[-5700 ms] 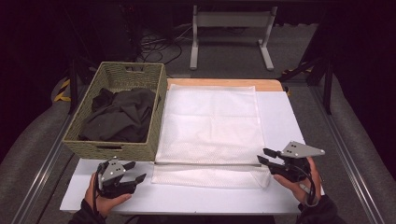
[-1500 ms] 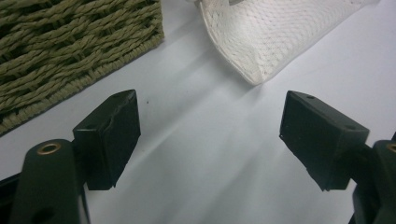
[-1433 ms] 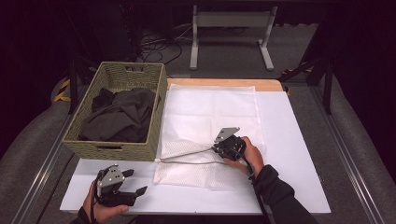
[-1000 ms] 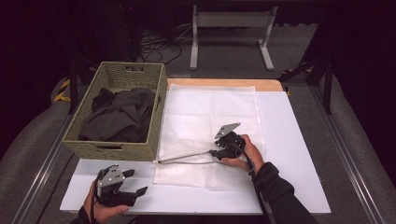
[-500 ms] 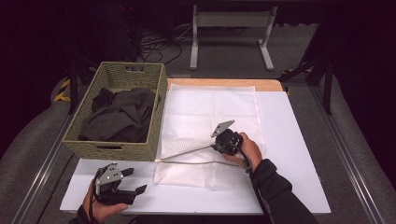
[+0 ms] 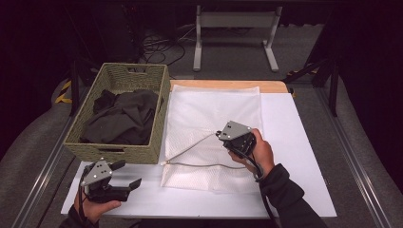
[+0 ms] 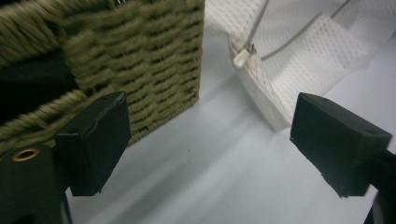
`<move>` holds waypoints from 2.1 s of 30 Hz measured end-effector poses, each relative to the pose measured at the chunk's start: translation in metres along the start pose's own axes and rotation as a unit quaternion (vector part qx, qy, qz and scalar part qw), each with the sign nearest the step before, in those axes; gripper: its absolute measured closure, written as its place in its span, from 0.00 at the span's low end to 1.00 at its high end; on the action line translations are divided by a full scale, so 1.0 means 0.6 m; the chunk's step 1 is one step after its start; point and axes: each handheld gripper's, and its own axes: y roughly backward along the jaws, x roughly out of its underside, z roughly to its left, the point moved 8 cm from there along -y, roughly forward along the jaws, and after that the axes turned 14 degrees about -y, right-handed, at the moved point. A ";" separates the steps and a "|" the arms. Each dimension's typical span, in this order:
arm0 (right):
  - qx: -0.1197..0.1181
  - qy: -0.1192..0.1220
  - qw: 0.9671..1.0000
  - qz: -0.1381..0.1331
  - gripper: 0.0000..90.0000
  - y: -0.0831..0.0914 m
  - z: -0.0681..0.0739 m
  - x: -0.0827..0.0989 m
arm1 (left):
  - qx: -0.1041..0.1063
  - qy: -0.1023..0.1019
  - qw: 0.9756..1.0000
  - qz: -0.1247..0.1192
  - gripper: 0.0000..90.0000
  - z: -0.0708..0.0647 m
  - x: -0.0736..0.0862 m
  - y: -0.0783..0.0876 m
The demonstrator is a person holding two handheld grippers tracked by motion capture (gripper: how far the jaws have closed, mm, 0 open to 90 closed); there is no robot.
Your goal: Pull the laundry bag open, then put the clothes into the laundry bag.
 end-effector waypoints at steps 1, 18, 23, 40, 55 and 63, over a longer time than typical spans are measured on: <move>0.001 -0.001 1.000 -0.008 0.99 0.005 0.001 -0.004 | -0.005 -0.001 1.000 0.002 0.12 0.005 -0.003 0.003; -0.012 -0.023 0.999 -0.019 0.99 0.016 -0.001 0.005 | -0.044 -0.070 0.994 0.073 0.06 0.153 -0.132 -0.015; -0.015 -0.022 1.000 -0.011 0.99 0.011 -0.001 0.013 | -0.040 -0.054 0.987 0.145 0.05 0.214 -0.121 -0.068; -0.041 -0.038 0.998 0.004 0.99 -0.001 0.000 0.027 | 0.056 -0.037 0.950 0.306 0.00 0.247 -0.052 -0.169; -0.052 -0.038 0.998 0.015 0.98 -0.011 0.006 0.035 | 0.019 -0.056 0.920 0.388 0.42 0.255 -0.023 -0.180; -0.050 -0.041 0.998 0.010 0.99 -0.006 0.002 0.035 | -0.059 -0.087 0.939 0.327 0.66 0.270 -0.055 -0.155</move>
